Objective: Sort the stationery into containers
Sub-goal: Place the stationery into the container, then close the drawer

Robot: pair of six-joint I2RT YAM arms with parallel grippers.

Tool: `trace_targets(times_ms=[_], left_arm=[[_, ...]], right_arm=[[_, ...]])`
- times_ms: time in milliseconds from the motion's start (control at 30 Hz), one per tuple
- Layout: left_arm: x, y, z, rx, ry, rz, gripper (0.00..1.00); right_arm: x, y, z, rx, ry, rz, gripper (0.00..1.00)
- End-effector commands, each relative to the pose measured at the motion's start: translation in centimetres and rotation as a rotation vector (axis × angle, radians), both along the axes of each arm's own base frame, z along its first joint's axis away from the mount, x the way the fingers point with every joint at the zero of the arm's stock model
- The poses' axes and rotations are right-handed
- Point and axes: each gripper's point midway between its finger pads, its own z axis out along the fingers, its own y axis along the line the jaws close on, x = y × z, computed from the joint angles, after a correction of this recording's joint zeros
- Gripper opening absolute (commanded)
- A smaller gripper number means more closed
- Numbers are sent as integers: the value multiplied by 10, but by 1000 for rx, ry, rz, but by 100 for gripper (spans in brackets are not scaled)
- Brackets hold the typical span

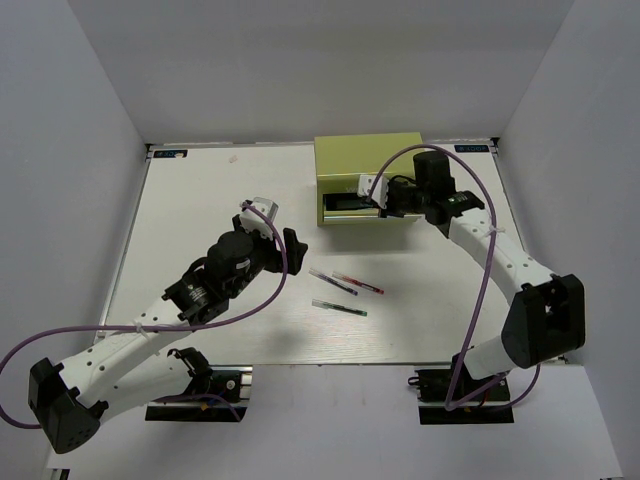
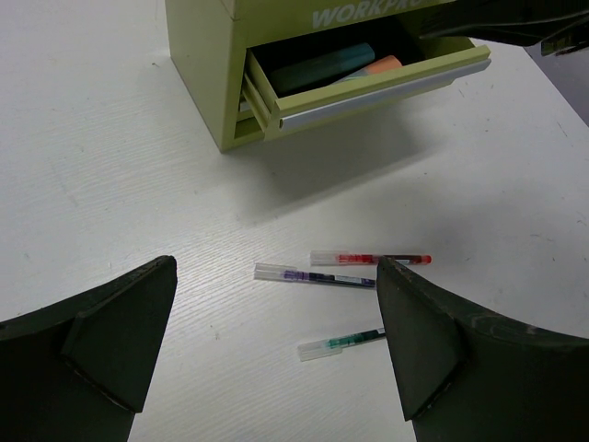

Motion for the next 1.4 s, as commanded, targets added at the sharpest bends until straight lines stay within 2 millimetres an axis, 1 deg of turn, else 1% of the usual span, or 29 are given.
trace_targets(times_ms=[0,100,133,200,267,300,367,400,467,500,533,600,633,700,733,767,800,833,867,1067,1200,1233,1300,1367], left_arm=[[0,3,5,-13,-22,5,99],[0,3,5,-13,-22,5,99],[0,3,5,-13,-22,5,99],[0,3,5,-13,-22,5,99],[0,3,5,-13,-22,5,99],[0,4,5,-6,-27,3,99],[0,4,5,-6,-27,3,99],[0,4,5,-6,-27,3,99],[0,4,5,-6,-27,3,99],[0,4,5,-6,-27,3,99],[0,4,5,-6,-27,3,99],[0,4,5,-6,-27,3,99],[0,4,5,-6,-27,3,99],[0,4,5,-6,-27,3,99],[0,4,5,-6,-27,3,99],[0,4,5,-6,-27,3,99],[0,4,5,-6,-27,3,99],[0,4,5,-6,-27,3,99],[0,4,5,-6,-27,3,99],[1,5,5,-4,-28,12,99],[1,5,5,-4,-28,12,99],[1,5,5,-4,-28,12,99],[1,5,5,-4,-28,12,99],[1,5,5,-4,-28,12,99]], right_arm=[[-32,11,-11,-40,107,175,0],[-36,11,-26,-78,162,202,0],[-36,11,-27,-86,159,206,0],[-35,9,-36,-106,187,200,0],[-33,10,-39,-116,189,192,0],[-29,10,-45,-128,206,179,0],[-25,8,-49,-145,210,161,0],[-24,8,-55,-150,229,154,0],[-17,8,-59,-149,230,129,0],[-12,4,-65,-168,233,99,0],[-1,9,-62,-156,189,80,0],[9,4,-65,-161,180,3,0],[21,6,-61,-150,124,-25,0],[28,5,-62,-137,110,-70,0],[34,1,-60,-143,93,-110,0],[41,3,-56,-132,66,-125,0],[46,-1,-56,-134,51,-163,0],[49,-1,-55,-131,39,-173,0],[54,0,-49,-114,11,-183,0],[67,0,-43,-98,-34,-248,0],[73,5,-39,-85,-65,-265,0],[75,2,-39,-87,-73,-279,0],[72,4,-45,-101,-61,-273,0],[71,3,-46,-104,-63,-276,0]])
